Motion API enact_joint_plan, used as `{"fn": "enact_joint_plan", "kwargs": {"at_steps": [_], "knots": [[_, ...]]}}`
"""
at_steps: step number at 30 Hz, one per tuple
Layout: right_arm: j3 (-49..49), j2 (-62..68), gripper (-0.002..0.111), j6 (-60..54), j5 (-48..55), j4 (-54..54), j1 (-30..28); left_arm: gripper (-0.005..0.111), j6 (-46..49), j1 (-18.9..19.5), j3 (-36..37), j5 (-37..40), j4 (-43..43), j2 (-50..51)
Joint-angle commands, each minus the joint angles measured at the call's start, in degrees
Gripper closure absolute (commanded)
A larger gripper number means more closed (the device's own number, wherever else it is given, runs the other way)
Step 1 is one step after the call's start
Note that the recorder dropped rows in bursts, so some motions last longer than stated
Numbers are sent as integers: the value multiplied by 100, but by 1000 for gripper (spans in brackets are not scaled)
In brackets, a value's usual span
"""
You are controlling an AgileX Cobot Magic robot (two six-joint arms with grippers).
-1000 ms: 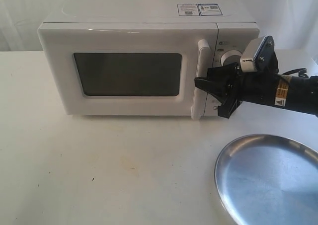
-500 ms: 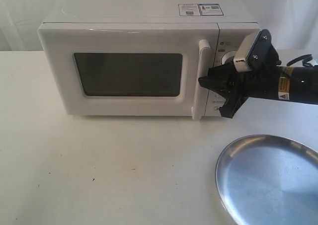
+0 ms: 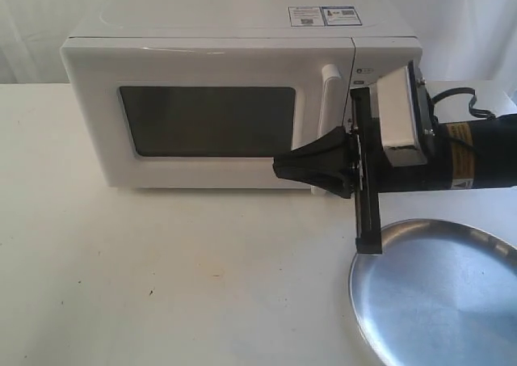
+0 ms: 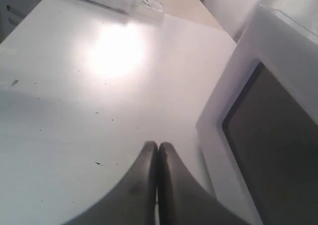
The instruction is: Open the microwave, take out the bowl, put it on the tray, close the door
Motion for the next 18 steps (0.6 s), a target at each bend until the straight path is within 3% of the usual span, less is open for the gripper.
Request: {"fn": "enact_joint_plan", "kwargs": {"at_steps": [1,4,6,9,14,18], "knots": [[30,-37,108,492,47,118,-185,107,0,-12,-16,6,-7,-12],[133,-50,108,976,1381,485,-321,107,0,-12,-16,6,-7,-12],[309,-40,108,703,1779,994,-383,107,0,-12,-16,6,-7,-12],[499,63,108,-157,1507,1431,-495,107,0,-12,-16,6,-7,-12],[488,582,108,-552,1356,2174,-693,107,0,-12,-16,6,-7,-12],[488,953,108,-579,309,2133,-966,107,0,-12,-16,6,-7,-12]]}}
